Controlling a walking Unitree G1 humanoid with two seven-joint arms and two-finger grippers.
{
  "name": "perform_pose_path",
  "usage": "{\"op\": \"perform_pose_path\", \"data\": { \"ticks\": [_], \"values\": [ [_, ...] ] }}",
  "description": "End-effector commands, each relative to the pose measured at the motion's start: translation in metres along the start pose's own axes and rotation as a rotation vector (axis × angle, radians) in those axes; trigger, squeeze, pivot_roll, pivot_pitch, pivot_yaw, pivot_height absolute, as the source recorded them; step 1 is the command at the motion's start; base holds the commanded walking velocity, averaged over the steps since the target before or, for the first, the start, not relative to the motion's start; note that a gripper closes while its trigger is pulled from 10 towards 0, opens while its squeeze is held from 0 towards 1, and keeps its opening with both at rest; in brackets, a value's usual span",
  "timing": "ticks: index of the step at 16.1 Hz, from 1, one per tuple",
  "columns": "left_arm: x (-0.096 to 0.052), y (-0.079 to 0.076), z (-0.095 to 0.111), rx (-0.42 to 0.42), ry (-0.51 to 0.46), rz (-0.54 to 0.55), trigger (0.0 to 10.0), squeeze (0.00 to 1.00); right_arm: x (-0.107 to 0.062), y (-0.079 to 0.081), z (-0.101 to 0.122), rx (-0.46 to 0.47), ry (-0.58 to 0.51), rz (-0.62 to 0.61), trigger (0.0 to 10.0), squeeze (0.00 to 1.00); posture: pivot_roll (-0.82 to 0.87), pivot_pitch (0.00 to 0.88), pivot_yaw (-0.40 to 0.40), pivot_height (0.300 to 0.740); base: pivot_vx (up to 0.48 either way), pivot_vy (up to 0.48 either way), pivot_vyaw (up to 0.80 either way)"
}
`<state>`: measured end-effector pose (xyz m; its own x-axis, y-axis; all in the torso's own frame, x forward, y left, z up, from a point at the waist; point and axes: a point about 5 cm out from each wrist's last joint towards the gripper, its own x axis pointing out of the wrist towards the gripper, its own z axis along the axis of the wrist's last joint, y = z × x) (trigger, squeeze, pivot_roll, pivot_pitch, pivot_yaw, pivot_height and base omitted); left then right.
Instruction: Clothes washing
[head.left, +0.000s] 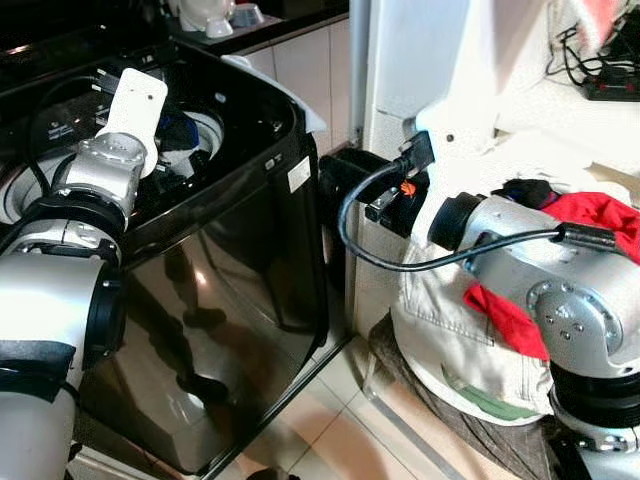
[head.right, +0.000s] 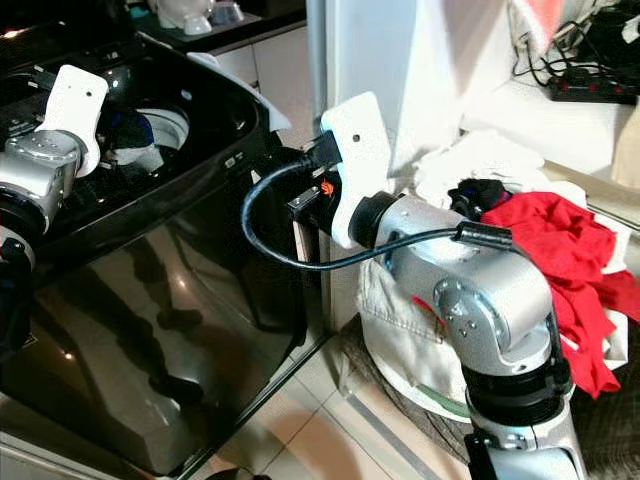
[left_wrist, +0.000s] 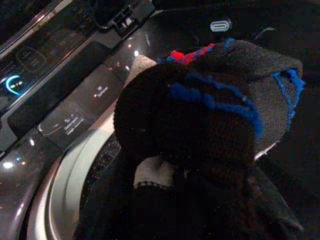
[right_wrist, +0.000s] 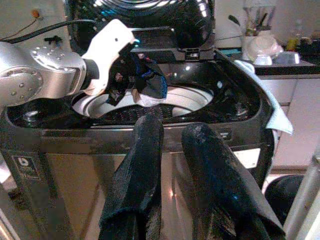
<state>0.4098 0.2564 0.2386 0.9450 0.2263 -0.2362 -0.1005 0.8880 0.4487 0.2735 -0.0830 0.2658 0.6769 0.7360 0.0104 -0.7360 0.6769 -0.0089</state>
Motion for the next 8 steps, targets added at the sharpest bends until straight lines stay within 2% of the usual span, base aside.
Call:
{"op": "perform_pose_path", "data": {
  "ticks": [1, 8],
  "values": [
    [-0.0012, 0.008, 0.0057, -0.032, -0.004, 0.019, 10.0, 1.0, -0.0013, 0.0044, 0.0, 0.0, 0.005, 0.009, 10.0, 0.0, -0.15, 0.0, 0.139, 0.74, 0.0, 0.0, 0.0],
    [-0.0014, 0.0084, 0.0044, -0.067, 0.025, 0.008, 10.0, 1.0, -0.0056, 0.0035, -0.0027, -0.004, 0.029, -0.002, 10.0, 0.0, -0.15, 0.0, 0.141, 0.74, 0.0, 0.0, 0.0]
  ]
}}
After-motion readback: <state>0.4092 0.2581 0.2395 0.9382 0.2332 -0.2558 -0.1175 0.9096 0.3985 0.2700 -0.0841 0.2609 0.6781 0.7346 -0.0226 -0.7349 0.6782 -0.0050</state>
